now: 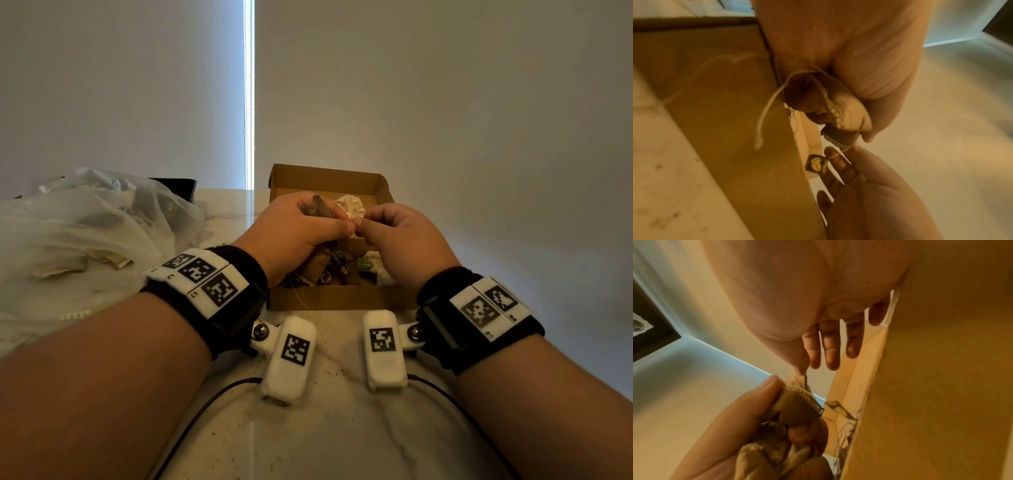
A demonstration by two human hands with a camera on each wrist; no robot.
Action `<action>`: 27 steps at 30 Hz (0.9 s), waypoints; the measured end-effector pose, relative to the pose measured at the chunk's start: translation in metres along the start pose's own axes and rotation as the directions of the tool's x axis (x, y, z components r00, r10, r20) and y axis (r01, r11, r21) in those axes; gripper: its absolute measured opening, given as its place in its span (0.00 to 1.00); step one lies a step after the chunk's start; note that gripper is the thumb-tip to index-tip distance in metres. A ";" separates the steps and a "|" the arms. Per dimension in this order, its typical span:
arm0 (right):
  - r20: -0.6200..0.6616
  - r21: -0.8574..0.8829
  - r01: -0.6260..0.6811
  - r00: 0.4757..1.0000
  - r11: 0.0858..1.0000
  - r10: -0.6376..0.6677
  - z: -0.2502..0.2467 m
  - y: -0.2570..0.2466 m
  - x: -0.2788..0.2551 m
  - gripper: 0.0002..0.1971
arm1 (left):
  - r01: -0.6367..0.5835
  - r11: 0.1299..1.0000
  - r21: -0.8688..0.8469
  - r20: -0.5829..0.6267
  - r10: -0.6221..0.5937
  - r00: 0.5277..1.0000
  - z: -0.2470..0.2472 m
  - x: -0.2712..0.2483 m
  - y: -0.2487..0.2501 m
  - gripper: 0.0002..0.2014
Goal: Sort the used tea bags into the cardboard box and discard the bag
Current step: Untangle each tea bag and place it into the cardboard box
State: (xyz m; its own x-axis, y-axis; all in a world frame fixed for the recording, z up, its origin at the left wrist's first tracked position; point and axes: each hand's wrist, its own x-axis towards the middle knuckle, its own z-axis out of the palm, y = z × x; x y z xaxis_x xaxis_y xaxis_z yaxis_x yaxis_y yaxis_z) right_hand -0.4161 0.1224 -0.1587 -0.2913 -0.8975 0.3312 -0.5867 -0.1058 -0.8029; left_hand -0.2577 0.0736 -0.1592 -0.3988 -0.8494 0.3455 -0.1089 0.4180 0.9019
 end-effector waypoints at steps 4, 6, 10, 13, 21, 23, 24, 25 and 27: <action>-0.042 0.111 0.008 0.999 0.994 -0.003 0.001 0.000 0.002 0.06 | -0.006 1.000 0.026 0.006 0.006 1.000 0.001 0.001 -0.001 0.03; -0.047 0.207 -0.005 0.999 0.978 0.015 0.001 0.001 0.002 0.06 | -0.009 1.000 0.026 0.010 0.009 1.000 0.001 0.002 -0.001 0.03; -0.064 0.337 -0.024 0.997 0.941 0.048 0.002 0.004 0.004 0.06 | 0.001 1.000 0.013 0.009 -0.001 1.000 0.002 0.001 -0.001 0.04; -0.106 0.387 -0.013 0.993 0.922 0.059 0.001 0.006 0.005 0.06 | 0.001 1.000 0.017 0.002 -0.001 1.000 0.003 0.002 -0.001 0.03; -0.161 0.471 -0.033 0.979 0.882 0.123 -0.005 0.010 0.008 0.08 | -0.009 0.998 -0.054 -0.189 -0.001 0.982 0.003 0.004 -0.006 0.02; -0.156 0.491 -0.029 0.980 0.871 0.120 -0.005 0.010 0.009 0.07 | -0.006 0.997 -0.083 -0.247 -0.015 0.969 0.003 0.006 -0.008 0.04; -0.149 0.509 -0.028 0.981 0.861 0.120 -0.005 0.009 0.009 0.07 | -0.001 0.996 -0.084 -0.253 -0.020 0.967 0.003 0.007 -0.009 0.05; -0.141 0.525 -0.030 0.983 0.850 0.121 -0.004 0.009 0.009 0.06 | 0.003 0.997 -0.071 -0.245 -0.021 0.969 0.003 0.007 -0.009 0.05; -0.128 0.533 -0.034 0.984 0.845 0.120 -0.003 0.008 0.009 0.05 | 0.002 0.999 -0.032 -0.211 -0.009 0.977 0.004 0.006 -0.008 0.04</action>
State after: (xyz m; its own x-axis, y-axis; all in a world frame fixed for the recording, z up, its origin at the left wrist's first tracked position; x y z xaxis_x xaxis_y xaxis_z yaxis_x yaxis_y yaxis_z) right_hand -0.4259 0.1151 -0.1606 -0.4539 -0.8415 0.2929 -0.0833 -0.2872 -0.9542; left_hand -0.2624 0.0668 -0.1650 -0.1967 -0.9018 0.3847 -0.0803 0.4059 0.9104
